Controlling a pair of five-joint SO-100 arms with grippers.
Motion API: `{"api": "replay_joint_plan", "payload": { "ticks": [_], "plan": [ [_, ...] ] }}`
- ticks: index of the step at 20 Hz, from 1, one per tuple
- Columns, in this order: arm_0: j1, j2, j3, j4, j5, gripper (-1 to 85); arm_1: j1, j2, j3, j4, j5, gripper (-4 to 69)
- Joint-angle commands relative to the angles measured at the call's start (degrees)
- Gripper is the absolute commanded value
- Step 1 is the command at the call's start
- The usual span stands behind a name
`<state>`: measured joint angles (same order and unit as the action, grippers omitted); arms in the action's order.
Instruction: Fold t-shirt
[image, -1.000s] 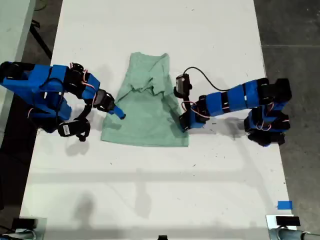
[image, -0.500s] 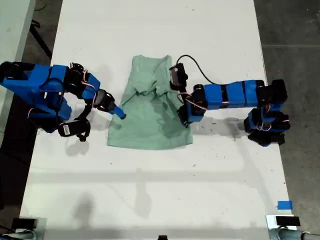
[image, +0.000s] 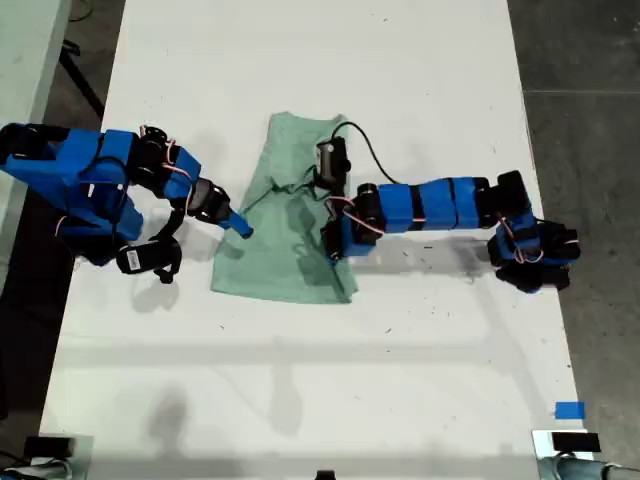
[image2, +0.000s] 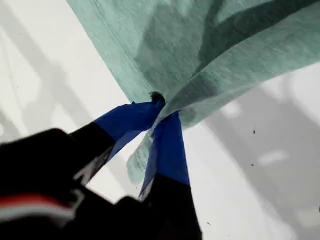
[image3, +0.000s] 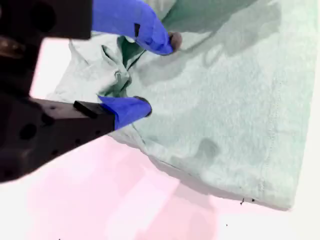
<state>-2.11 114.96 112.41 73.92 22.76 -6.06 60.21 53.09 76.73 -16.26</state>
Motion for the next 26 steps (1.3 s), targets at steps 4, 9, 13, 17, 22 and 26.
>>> {"api": "replay_joint_plan", "payload": {
  "ticks": [4,9,13,17,22,26],
  "plan": [
    [0.88,2.02,-0.35,-1.76,-0.53,20.2,-0.26,-9.93,-3.87,-15.73,4.31,7.5],
    [1.23,2.2,0.62,-1.67,-0.97,20.2,1.23,-7.56,-4.92,-10.46,5.45,34.5],
    [1.23,2.2,0.97,-1.58,-1.23,20.2,2.81,2.46,-4.92,-3.96,2.11,29.0],
    [1.93,2.2,1.05,-0.97,-2.11,20.2,5.36,12.92,-4.48,6.77,-0.53,27.2],
    [2.9,3.34,3.34,1.41,-7.91,20.4,8.35,22.15,2.11,13.01,-2.99,23.8],
    [3.6,6.68,10.37,1.32,-12.66,20.1,9.58,30.23,14.77,12.92,-3.16,21.6]
  ]
}}
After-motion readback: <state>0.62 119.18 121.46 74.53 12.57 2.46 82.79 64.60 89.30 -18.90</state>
